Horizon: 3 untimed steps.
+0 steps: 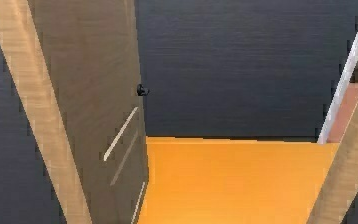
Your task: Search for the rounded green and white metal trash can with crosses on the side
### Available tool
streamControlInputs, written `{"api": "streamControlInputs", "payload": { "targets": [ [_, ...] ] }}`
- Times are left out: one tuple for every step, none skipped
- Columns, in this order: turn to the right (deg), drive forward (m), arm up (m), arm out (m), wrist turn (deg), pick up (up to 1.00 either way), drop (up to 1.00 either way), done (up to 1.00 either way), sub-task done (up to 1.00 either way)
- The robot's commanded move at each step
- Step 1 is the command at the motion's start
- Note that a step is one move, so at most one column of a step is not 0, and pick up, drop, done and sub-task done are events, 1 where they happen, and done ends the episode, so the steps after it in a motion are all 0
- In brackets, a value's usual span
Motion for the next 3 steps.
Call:
{"api": "streamControlInputs", "payload": {
  "targets": [
    [12.0, 0.0, 0.0, 0.0, 0.0, 0.0, 0.0, 0.0, 0.0],
    [0.0, 0.9, 0.0, 0.0, 0.0, 0.0, 0.0, 0.0, 0.0],
    [45.0, 0.0, 0.0, 0.0, 0.0, 0.0, 0.0, 0.0, 0.0]
  ]
}}
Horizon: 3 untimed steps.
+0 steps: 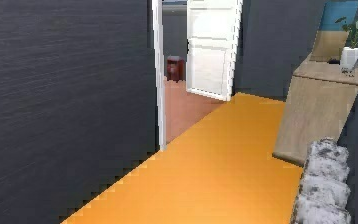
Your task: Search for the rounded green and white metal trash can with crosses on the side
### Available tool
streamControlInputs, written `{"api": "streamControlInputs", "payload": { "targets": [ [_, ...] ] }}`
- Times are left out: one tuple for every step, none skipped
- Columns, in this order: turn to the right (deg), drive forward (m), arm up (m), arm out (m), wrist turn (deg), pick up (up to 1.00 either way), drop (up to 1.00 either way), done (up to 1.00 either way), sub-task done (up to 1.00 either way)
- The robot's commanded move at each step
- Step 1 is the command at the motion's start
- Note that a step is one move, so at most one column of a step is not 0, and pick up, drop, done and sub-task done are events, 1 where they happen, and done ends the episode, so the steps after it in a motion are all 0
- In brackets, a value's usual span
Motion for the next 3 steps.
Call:
{"api": "streamControlInputs", "payload": {
  "targets": [
    [3.0, 0.0, 0.0, 0.0, 0.0, 0.0, 0.0, 0.0, 0.0],
    [0.0, 0.55, 0.0, 0.0, 0.0, 0.0, 0.0, 0.0, 0.0],
    [6.0, 0.0, 0.0, 0.0, 0.0, 0.0, 0.0, 0.0, 0.0]
  ]
}}
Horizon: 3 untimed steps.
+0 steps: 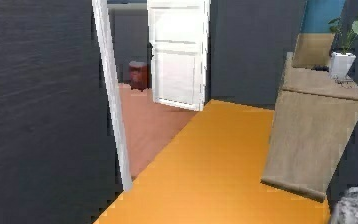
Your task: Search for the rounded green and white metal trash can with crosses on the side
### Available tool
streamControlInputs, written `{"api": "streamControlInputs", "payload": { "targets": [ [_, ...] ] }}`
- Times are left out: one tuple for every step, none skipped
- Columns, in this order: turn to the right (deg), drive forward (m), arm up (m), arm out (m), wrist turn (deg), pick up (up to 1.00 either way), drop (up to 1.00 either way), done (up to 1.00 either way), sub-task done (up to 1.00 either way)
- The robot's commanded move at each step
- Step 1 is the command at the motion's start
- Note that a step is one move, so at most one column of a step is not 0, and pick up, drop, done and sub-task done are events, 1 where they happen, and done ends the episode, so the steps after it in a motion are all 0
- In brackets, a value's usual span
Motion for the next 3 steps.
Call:
{"api": "streamControlInputs", "payload": {
  "targets": [
    [0.0, 1.0, 0.0, 0.0, 0.0, 0.0, 0.0, 0.0, 0.0],
    [0.0, 0.35, 0.0, 0.0, 0.0, 0.0, 0.0, 0.0, 0.0],
    [24.0, 0.0, 0.0, 0.0, 0.0, 0.0, 0.0, 0.0, 0.0]
  ]
}}
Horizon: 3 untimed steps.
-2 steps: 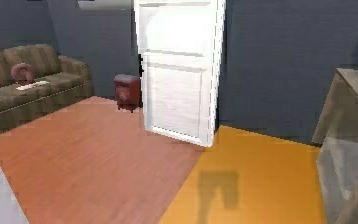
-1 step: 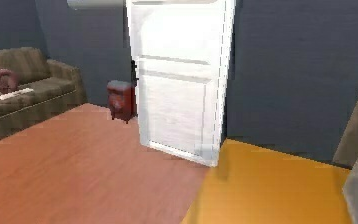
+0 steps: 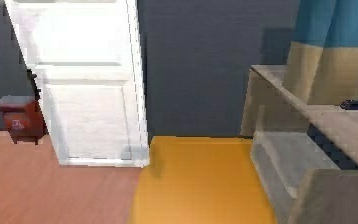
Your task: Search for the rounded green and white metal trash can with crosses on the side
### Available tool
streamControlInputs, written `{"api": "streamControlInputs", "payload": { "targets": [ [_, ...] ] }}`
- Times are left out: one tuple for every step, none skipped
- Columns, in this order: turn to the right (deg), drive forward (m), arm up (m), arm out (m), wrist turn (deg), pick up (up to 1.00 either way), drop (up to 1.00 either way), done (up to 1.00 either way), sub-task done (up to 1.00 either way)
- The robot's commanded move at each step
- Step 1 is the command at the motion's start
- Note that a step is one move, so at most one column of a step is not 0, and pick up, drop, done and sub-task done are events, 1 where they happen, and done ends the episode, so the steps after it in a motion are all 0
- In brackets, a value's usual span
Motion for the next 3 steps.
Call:
{"api": "streamControlInputs", "payload": {
  "targets": [
    [0.0, 0.3, 0.0, 0.0, 0.0, 0.0, 0.0, 0.0, 0.0],
    [-45.0, 0.0, 0.0, 0.0, 0.0, 0.0, 0.0, 0.0, 0.0],
    [-33.0, 0.0, 0.0, 0.0, 0.0, 0.0, 0.0, 0.0, 0.0]
  ]
}}
